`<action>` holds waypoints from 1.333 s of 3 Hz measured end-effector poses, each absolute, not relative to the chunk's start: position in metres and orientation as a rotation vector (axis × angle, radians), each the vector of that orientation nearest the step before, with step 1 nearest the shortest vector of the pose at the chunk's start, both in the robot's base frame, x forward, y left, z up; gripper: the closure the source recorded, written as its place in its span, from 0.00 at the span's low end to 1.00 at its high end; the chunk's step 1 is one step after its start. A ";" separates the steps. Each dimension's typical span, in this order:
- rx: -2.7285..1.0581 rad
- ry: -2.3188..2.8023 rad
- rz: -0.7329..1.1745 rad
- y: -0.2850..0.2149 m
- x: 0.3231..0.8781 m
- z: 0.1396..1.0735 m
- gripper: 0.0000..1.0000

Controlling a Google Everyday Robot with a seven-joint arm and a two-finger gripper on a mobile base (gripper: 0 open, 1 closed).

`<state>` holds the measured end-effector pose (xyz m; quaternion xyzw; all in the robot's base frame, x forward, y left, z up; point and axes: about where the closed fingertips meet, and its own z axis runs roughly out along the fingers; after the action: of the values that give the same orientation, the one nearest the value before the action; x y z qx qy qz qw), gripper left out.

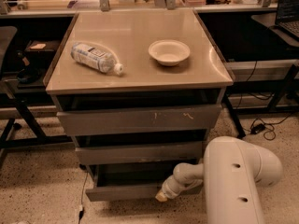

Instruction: Close bottom drawer

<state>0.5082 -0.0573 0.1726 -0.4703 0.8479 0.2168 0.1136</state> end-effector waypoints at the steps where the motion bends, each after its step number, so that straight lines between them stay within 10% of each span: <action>1: -1.398 2.486 0.603 -0.054 0.525 0.175 1.00; 2: -1.416 2.490 0.574 -0.052 0.533 0.180 1.00; 4: -1.416 2.490 0.574 -0.052 0.533 0.180 0.58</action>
Offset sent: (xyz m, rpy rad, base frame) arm 0.0365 0.0053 0.0158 -0.0704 -0.0333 0.0235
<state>0.5327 -0.0517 0.1799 -0.4818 0.8472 0.1952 0.1098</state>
